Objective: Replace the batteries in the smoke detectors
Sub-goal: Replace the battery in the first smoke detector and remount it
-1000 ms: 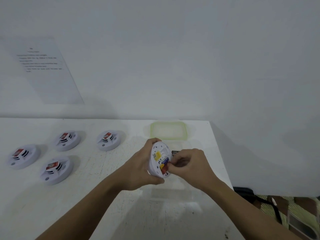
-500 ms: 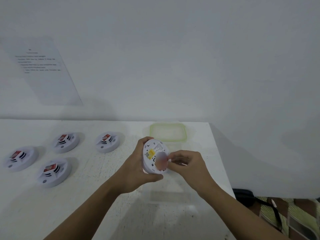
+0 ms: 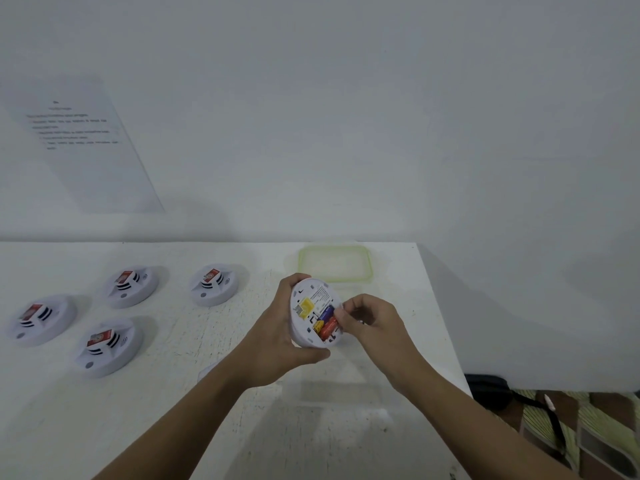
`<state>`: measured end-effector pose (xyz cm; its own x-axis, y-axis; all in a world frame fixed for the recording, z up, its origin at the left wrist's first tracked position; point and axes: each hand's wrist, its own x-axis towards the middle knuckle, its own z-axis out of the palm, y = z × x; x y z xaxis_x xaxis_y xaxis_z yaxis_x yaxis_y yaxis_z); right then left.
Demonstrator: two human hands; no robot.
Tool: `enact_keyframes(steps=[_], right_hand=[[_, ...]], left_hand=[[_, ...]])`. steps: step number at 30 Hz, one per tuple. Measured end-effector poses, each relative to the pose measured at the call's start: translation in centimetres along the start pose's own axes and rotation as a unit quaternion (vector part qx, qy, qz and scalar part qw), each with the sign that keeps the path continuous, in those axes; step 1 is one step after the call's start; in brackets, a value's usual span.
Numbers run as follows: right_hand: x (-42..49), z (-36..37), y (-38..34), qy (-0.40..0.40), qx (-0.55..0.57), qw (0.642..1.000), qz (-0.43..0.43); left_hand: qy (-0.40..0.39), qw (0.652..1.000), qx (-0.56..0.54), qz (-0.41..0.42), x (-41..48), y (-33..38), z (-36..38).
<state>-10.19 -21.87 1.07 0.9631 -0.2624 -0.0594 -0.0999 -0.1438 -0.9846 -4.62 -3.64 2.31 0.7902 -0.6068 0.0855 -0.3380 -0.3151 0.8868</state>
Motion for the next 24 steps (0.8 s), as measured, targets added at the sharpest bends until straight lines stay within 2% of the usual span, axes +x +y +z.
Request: enact_keyframes(steps=[3,7,12,16,19,24], right_hand=[[0.1,0.2,0.0,-0.004,-0.014,1.000,-0.005],[-0.3,0.3,-0.1,0.035,-0.024,0.998,-0.044],[-1.0,0.9,-0.5,-0.005,0.006,0.998,-0.069],[-0.9,0.5,-0.6,0.053,0.001,0.996,-0.077],[-0.9,0.0,0.3,0.078,-0.041,0.993,-0.074],[-1.5,0.0,1.8,0.033,-0.151,0.985,-0.082]], left_hand=[[0.002,1.000,0.008,-0.006,-0.2,-0.3,-0.2],[0.014,1.000,0.020,-0.011,-0.6,-0.5,-0.4],[0.002,1.000,0.025,-0.010,-1.0,-0.7,-0.9],[0.009,1.000,0.014,-0.003,-1.6,-0.7,-1.6],[0.020,1.000,0.016,-0.004,-2.0,-0.7,-2.3],[0.038,0.999,0.011,-0.011,-2.6,-1.0,-2.8]])
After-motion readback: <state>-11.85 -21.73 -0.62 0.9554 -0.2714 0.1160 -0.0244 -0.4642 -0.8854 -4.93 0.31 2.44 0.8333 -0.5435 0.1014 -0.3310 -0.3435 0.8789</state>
